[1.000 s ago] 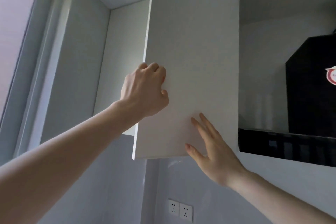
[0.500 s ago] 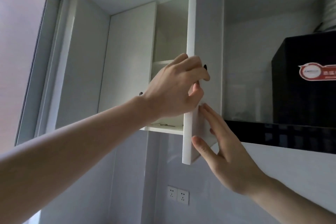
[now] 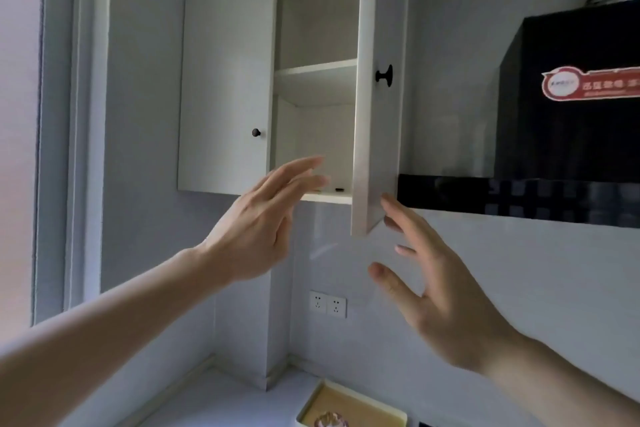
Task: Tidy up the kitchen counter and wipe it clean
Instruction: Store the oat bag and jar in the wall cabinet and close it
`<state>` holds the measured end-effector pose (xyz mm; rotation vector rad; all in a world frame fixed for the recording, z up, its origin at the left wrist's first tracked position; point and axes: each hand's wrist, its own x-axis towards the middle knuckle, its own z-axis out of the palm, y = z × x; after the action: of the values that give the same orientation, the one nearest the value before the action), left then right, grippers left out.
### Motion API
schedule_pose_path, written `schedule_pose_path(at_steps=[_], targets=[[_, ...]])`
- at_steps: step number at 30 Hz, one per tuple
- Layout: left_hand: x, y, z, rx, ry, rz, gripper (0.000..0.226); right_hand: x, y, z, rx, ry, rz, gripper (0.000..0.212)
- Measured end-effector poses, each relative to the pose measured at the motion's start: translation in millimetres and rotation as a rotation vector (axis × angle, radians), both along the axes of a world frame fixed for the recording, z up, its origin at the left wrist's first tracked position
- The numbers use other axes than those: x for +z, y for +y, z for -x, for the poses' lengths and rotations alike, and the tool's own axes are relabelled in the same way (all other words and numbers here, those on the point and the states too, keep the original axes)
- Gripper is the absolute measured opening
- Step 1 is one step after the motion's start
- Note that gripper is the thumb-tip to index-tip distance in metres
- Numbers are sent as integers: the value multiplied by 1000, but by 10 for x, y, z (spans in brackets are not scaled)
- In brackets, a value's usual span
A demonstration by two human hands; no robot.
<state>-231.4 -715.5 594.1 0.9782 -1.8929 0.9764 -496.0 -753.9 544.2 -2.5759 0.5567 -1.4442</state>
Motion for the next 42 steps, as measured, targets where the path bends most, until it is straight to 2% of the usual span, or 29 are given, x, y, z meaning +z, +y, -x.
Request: schedule_pose_path(at_steps=[3,7,14,21,30,35,42], targets=[[-596,95,-169,69,103,-141,58,-278,54,33,8,37,-53,70],[-1407,220,-325,122,160,-337,58,-792,-2,-26,1,75,-160,68],[-2432,333,-501,210,257,-647,53,-1823,-195,-240,-39,170,-420,63],[-3045,121,-745,273,352,-830,45,-2601,-557,-603,-78,317,-612,61],[-3640,-439,-1313,275,377,-1061,42,-3454,-1031,-977,-221,345,-837,52],[-3998,-1043,-1494,219,392,-1202,43,-3695,-1263,-1149,-369,356,-933,49],[-4565,-1686,-1185,178,392,-1461,51,-3920,-1426,-1170,-523,399,-967,49]])
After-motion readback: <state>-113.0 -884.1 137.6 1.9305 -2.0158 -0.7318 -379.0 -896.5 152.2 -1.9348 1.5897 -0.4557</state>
